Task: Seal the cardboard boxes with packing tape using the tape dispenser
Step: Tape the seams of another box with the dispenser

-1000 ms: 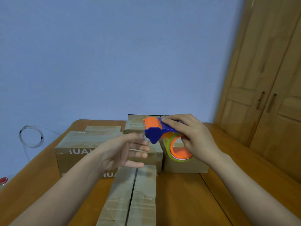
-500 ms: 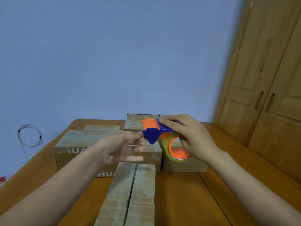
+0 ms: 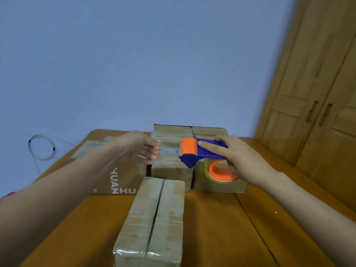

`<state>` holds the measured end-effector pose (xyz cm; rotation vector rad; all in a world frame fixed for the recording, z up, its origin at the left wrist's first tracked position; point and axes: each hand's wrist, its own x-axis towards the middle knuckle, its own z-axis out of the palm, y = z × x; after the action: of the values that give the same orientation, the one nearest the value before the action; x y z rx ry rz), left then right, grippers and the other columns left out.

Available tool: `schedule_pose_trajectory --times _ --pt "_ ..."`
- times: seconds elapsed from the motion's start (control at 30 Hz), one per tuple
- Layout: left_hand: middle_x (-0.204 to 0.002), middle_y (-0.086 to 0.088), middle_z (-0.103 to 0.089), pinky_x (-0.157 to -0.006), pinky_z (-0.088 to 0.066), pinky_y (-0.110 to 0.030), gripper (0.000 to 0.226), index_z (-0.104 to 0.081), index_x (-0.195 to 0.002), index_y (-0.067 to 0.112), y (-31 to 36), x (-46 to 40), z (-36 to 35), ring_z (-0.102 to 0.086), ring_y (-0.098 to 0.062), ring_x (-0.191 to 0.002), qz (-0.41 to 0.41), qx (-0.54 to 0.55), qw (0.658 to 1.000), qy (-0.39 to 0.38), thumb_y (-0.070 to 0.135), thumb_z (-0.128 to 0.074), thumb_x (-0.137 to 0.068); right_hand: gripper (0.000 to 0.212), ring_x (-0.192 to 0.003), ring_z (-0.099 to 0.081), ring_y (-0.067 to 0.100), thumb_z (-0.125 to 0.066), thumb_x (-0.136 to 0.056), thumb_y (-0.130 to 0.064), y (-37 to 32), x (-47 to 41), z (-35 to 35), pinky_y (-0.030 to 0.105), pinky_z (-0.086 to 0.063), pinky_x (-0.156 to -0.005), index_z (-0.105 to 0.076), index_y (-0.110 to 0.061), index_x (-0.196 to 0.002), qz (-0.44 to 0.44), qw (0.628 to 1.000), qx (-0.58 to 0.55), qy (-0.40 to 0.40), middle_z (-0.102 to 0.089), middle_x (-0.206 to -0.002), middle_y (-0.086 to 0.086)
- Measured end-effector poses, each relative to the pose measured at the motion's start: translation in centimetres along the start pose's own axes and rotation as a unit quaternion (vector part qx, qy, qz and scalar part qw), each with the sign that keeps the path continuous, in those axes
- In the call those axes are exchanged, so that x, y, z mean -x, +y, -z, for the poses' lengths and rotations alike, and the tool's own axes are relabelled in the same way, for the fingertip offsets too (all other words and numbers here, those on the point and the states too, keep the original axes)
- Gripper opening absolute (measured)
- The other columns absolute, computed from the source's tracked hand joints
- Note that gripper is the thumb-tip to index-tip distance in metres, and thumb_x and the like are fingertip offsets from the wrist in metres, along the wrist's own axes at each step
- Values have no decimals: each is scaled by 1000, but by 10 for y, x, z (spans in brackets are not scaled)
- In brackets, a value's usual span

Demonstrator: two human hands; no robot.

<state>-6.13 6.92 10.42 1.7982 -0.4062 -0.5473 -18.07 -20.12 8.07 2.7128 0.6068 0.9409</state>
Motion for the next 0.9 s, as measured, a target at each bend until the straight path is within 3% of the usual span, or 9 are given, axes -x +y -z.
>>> schedule_pose_trajectory --times 0.1,0.3,0.43,0.67,0.8,0.9 --pt "-65 -5 -64 -59 -52 -28 23 -62 -74 5 -12 0 23 -62 -17 -59 1 -50 998 -24 15 -56 -94 94 -96 -56 30 -72 -69 10 17 20 1 33 -46 -74 -35 -36 -141 -5 1000 6 -21 -57 -116 11" --pt "-66 -9 -61 -60 -52 -28 24 -59 -73 4 -57 -6 53 -60 -19 -59 18 -66 997 -38 17 -54 -93 102 -87 -60 29 -73 -68 7 37 64 -10 34 -50 -68 -27 -44 -144 -47 997 2 -62 -59 -114 8" --pt "-66 -12 -61 -59 -53 -27 28 -57 -75 4 -66 -9 52 -62 -21 -59 0 -49 997 -52 22 -49 -94 96 -86 -60 25 -81 -65 2 31 67 -17 27 -45 -67 -37 -39 -141 -44 997 15 -53 -60 -112 7" --pt "-64 -10 -59 -68 -54 -34 31 -57 -68 7 -85 -12 53 -61 -23 -59 -4 -23 1000 -14 33 -59 -84 97 -91 -61 24 -86 -60 -3 22 66 -18 29 -50 -65 -40 -35 -139 -37 998 25 -39 -62 -111 7" --pt "-61 -7 -58 -64 -54 -32 29 -57 -69 7 -93 -16 50 -61 -20 -54 -17 -8 999 26 27 -59 -90 97 -97 -45 13 -89 -56 -8 15 66 -22 25 -47 -67 -43 -33 -138 -27 998 30 -47 -63 -110 5" --pt "-61 -9 -58 -63 -54 -30 31 -57 -68 7 -99 -17 51 -60 -21 -54 -26 -11 999 30 27 -59 -90 97 -98 -45 13 -90 -56 -10 14 66 -23 24 -45 -69 -42 -33 -138 -29 998 29 -55 -62 -111 5"
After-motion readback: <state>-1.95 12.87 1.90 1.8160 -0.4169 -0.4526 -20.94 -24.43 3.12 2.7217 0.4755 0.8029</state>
